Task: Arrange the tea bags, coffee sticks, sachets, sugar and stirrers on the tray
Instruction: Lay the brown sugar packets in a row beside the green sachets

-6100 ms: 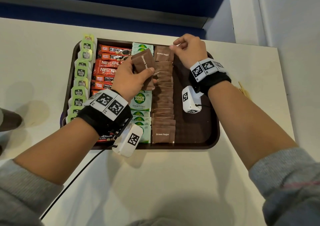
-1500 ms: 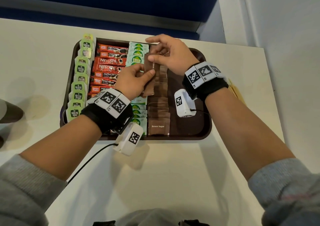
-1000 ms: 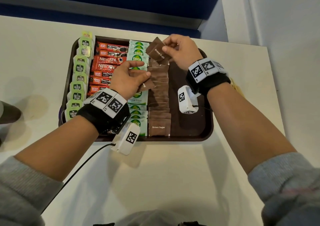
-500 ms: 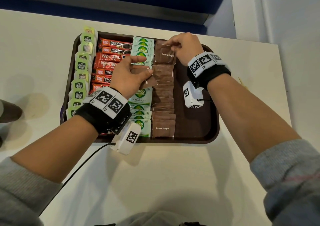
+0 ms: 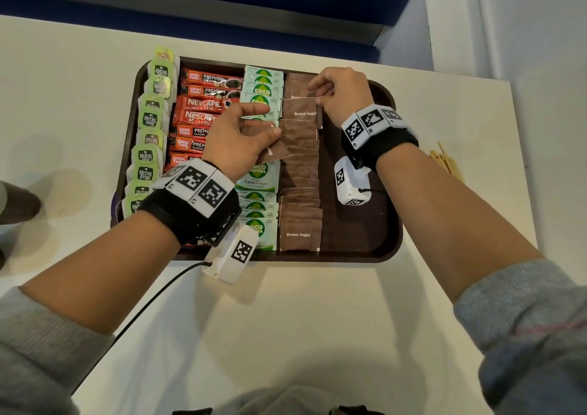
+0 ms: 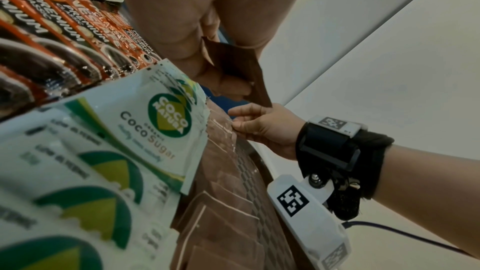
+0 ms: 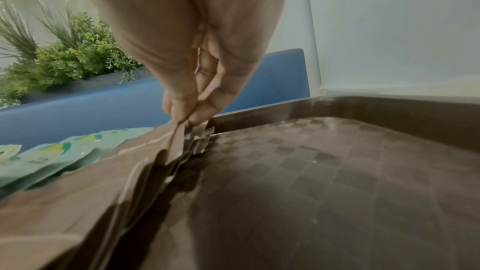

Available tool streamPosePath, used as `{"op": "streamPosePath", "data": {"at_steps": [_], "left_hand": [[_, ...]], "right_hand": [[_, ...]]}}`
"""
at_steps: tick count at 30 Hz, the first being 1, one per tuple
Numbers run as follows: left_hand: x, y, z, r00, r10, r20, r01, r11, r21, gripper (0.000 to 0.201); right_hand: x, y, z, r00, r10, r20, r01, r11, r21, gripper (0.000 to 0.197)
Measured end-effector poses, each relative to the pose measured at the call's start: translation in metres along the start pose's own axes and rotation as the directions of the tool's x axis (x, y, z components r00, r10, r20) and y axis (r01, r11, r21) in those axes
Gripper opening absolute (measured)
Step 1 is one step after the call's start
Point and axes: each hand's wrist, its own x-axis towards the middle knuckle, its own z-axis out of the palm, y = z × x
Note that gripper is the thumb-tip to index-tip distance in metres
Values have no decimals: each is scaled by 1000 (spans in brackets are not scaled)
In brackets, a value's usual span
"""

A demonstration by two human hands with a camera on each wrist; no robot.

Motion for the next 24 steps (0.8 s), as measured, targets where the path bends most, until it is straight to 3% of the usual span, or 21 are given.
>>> {"op": "streamPosePath", "data": {"at_steps": [13,24], "left_hand": [[0,-1,0,1000,12,-19,-11,1000,27,32],[-2,-3,-1,1000,-3,-11,3,1000,6,31]], "right_hand": [[-4,6,5,992,94,-89,-90,995,50,19],[0,5,9,989,89,-118,-82,995,60,19]]}}
